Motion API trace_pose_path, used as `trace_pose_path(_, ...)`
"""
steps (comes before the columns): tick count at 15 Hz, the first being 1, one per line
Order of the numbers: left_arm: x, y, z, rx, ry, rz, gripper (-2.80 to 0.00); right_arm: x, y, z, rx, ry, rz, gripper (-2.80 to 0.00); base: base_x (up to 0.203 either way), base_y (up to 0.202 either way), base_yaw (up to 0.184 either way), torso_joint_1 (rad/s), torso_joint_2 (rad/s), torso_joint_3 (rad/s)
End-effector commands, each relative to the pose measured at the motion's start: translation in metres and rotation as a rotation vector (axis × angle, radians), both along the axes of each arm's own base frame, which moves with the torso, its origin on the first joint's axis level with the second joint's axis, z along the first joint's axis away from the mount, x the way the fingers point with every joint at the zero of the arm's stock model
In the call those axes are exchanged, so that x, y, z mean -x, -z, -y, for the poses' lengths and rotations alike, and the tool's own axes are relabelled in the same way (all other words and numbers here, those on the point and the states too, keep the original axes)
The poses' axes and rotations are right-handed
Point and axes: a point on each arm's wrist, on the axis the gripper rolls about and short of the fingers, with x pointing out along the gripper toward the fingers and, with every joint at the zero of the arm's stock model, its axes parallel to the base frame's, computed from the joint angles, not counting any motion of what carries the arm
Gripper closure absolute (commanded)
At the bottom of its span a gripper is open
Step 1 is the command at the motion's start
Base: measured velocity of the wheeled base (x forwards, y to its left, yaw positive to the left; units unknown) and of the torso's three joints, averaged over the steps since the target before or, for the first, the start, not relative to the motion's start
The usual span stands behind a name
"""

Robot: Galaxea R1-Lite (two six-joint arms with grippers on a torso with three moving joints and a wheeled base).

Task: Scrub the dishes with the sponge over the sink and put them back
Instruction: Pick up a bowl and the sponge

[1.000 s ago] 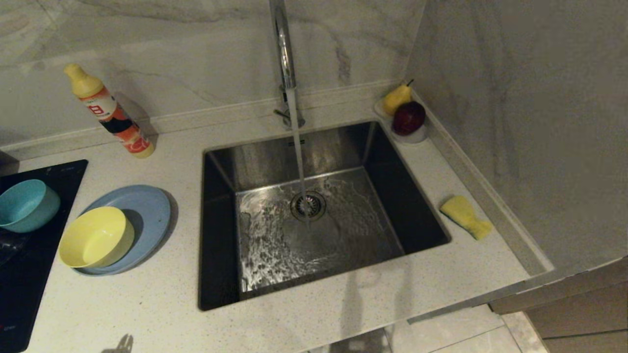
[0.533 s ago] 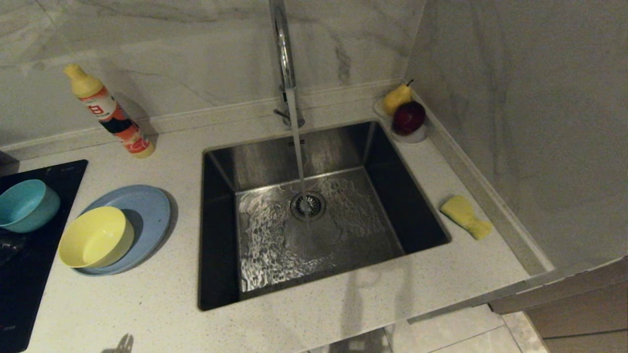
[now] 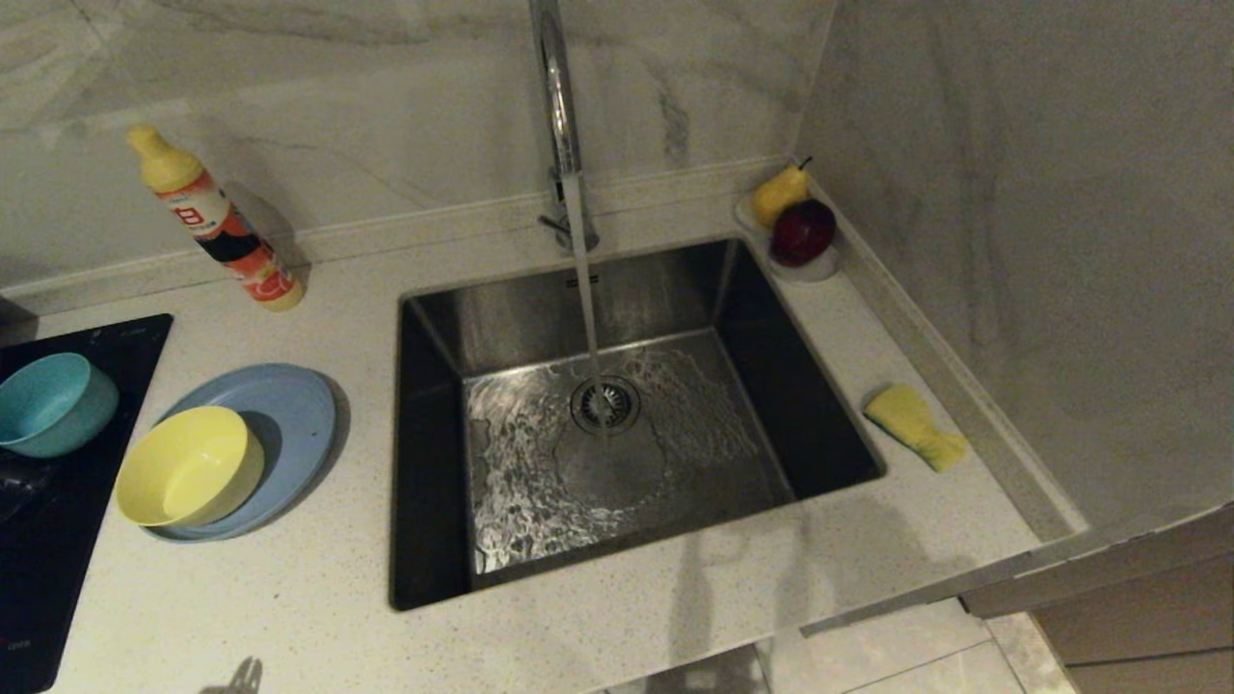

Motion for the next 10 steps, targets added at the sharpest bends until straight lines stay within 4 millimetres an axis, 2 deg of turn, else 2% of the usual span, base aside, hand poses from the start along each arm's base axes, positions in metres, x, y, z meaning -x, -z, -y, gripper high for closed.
trace_pose_path(1,-0.004,0.011,0.000,0.000,-0.001,-0.041,0.00,-0.030,-0.026,-0.001,0.006,-0.041,-0.129,0.00,0.000,0.000,0.000,0.000,0.00,0.000)
trace_pose_path(5,-0.004,0.011,0.000,0.000,-0.001,-0.041,0.00,-0.073,-0.055,-0.002,0.025,-0.121,-0.258,0.00,0.000,0.000,0.000,0.000,0.00,0.000)
trace_pose_path(10,-0.004,0.011,0.000,0.000,0.001,-0.041,0.00,-0.131,-0.050,-0.004,0.096,-0.162,-0.463,0.00,0.000,0.000,0.000,0.000,0.00,0.000)
